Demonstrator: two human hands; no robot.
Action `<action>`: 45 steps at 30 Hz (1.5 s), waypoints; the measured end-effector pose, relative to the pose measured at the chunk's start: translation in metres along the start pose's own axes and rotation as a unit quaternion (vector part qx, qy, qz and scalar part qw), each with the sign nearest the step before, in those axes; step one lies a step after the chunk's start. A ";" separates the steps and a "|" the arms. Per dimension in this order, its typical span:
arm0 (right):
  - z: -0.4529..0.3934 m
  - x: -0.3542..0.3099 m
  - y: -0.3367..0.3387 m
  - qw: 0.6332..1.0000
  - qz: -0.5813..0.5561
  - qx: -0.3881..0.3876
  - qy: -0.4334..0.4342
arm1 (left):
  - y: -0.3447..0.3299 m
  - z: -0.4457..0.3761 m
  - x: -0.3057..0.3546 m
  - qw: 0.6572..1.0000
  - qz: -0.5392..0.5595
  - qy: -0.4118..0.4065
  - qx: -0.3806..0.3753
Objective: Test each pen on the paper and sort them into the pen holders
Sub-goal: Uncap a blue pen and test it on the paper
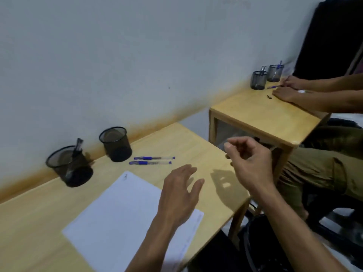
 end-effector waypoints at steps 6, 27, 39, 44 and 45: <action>-0.012 0.013 -0.111 0.975 0.099 -0.178 0.093 | 0.086 0.042 -0.058 0.979 -0.087 0.115 0.146; 0.014 0.054 -0.189 0.882 0.276 -0.357 0.133 | 0.127 0.125 -0.137 0.915 -0.280 0.249 0.148; 0.045 -0.031 -0.172 0.884 -0.065 -0.461 -0.033 | 0.131 0.087 -0.077 0.889 -0.283 0.131 0.335; 0.032 -0.026 -0.167 0.895 -0.075 -0.436 -0.050 | 0.140 0.076 -0.068 0.876 -0.292 0.128 0.361; 0.031 -0.025 -0.165 0.894 -0.077 -0.439 -0.053 | 0.140 0.073 -0.070 0.881 -0.317 0.106 0.334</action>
Point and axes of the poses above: each hand's wrist, its own z-axis away from the middle knuckle, its own y-axis out of the back of the hand, x = y × z, the point moved 1 cm from there along -z, towards the middle knuckle, and after that the axes turned 9 degrees about -z, right-handed, at the moved point
